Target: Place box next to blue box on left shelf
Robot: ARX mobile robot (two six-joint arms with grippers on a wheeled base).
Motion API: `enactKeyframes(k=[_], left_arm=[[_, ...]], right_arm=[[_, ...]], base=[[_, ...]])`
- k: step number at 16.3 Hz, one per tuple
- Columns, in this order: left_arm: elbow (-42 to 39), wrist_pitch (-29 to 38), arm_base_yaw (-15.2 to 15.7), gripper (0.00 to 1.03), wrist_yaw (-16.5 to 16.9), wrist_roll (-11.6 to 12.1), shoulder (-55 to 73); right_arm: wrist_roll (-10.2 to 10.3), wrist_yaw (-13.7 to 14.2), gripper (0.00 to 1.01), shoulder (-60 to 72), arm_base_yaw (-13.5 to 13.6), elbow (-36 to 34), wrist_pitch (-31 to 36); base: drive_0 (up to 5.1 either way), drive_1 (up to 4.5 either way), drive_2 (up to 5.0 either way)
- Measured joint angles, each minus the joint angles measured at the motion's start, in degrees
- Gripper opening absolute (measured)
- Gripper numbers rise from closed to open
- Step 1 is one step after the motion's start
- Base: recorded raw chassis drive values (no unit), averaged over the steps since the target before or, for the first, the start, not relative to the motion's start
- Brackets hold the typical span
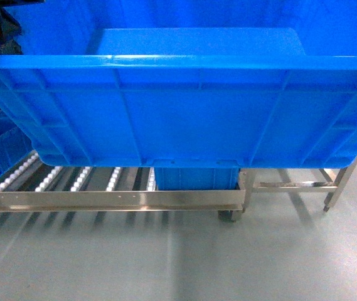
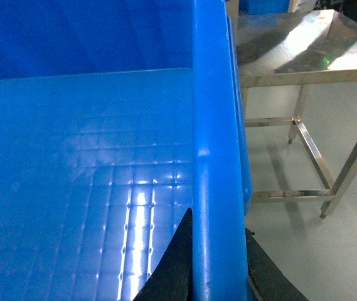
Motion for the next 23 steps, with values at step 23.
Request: enactKeyframes(k=[23], left_arm=[[0.0,0.1,0.0,0.08,0.0,0.0,0.0]], right_arm=[[0.0,0.0,0.07,0.0,0.0,0.0,0.1]], base=[[-5.0,2.41,2.4]])
